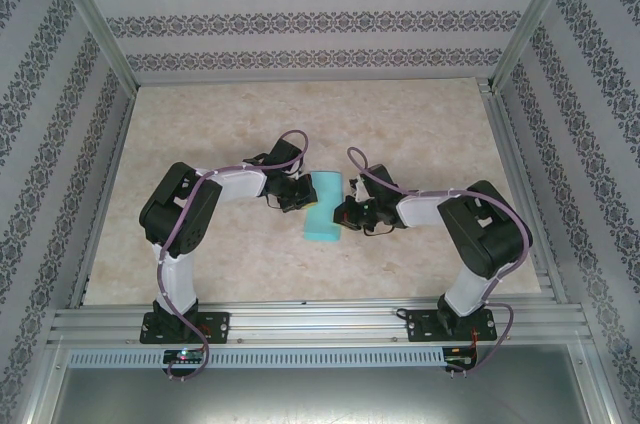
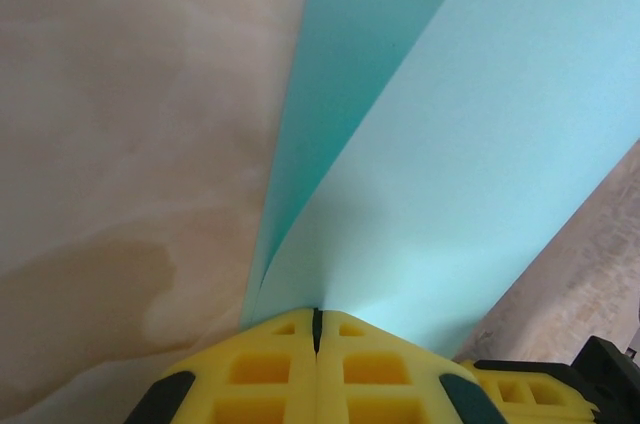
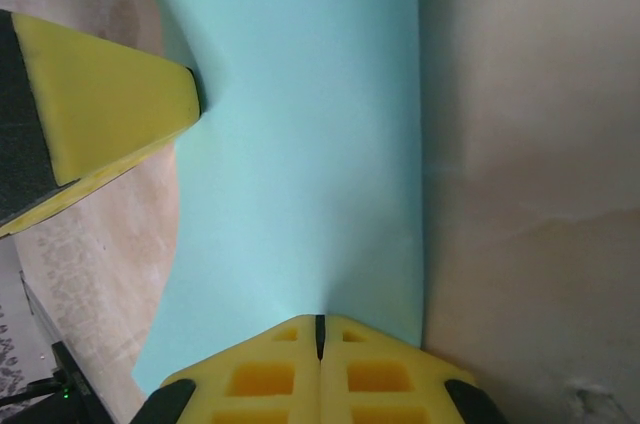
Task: Fold a paper plane with a square sheet of paper (pick it up from the middle)
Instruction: Fold the square sheet of paper in half at the center of the table.
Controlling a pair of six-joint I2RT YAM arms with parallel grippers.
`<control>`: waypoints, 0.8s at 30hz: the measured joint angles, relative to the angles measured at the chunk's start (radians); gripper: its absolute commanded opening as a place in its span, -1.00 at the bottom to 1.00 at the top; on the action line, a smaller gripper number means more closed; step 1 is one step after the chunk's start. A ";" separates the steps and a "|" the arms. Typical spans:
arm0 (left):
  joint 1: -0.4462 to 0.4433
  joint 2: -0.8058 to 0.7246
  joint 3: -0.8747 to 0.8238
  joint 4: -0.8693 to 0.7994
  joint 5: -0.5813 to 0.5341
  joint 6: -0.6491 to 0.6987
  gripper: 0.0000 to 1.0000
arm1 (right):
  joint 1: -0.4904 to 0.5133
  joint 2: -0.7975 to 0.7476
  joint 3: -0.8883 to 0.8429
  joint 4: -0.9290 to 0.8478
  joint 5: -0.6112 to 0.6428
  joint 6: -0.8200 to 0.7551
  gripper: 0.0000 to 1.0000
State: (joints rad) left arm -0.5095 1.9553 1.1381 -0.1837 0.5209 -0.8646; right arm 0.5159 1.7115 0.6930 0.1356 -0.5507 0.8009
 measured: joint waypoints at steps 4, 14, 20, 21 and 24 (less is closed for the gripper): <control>0.000 0.000 -0.001 0.003 0.000 0.000 -1.00 | 0.019 -0.039 0.000 -0.038 -0.001 -0.001 -0.87; 0.000 0.000 -0.002 0.006 0.002 0.000 -1.00 | 0.030 -0.059 -0.016 -0.010 -0.035 0.003 -0.88; 0.000 0.000 -0.002 0.006 0.003 0.000 -1.00 | 0.030 -0.019 -0.059 0.043 -0.053 0.002 -0.87; 0.000 0.000 -0.002 0.006 0.003 0.000 -1.00 | 0.030 -0.019 -0.061 0.049 -0.055 0.003 -0.87; 0.000 0.000 -0.002 0.006 0.003 0.000 -1.00 | 0.030 -0.022 -0.063 0.053 -0.057 0.003 -0.86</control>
State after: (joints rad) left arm -0.5098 1.9553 1.1362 -0.1776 0.5236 -0.8646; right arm 0.5461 1.6897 0.6300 0.1886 -0.6079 0.8040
